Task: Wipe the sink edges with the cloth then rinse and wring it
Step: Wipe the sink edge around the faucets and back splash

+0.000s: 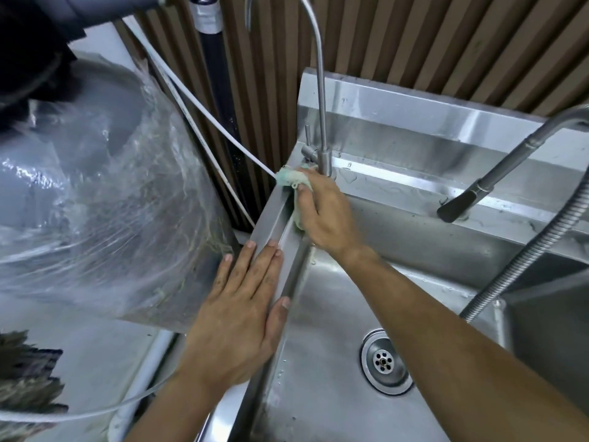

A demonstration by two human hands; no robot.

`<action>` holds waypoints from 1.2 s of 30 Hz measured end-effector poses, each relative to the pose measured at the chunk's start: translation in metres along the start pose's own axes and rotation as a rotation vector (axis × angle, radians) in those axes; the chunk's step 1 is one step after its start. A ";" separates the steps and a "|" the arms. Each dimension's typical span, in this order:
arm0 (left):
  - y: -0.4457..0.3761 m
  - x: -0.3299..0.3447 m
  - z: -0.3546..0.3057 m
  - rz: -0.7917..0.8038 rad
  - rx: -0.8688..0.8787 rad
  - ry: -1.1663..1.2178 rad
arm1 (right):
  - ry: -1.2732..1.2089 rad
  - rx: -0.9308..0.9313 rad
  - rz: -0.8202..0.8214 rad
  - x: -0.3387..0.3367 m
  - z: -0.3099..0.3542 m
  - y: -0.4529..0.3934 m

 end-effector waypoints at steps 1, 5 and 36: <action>0.001 0.000 0.000 0.002 0.001 0.006 | -0.185 0.118 -0.129 -0.017 -0.005 0.007; -0.007 -0.009 0.000 -0.007 -0.014 0.032 | -0.440 0.112 -0.612 -0.106 0.006 0.025; -0.093 0.005 0.005 0.051 0.077 0.007 | 1.231 -0.695 -0.271 -0.048 0.019 -0.107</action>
Point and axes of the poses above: each hand's wrist, its own y-axis away from the middle knuckle, its own x-axis out of the palm, z = x × y, the point moved 8 cm from there along -y, towards the middle knuckle, and after that the axes turned 7 degrees about x, right-handed, at the moved point
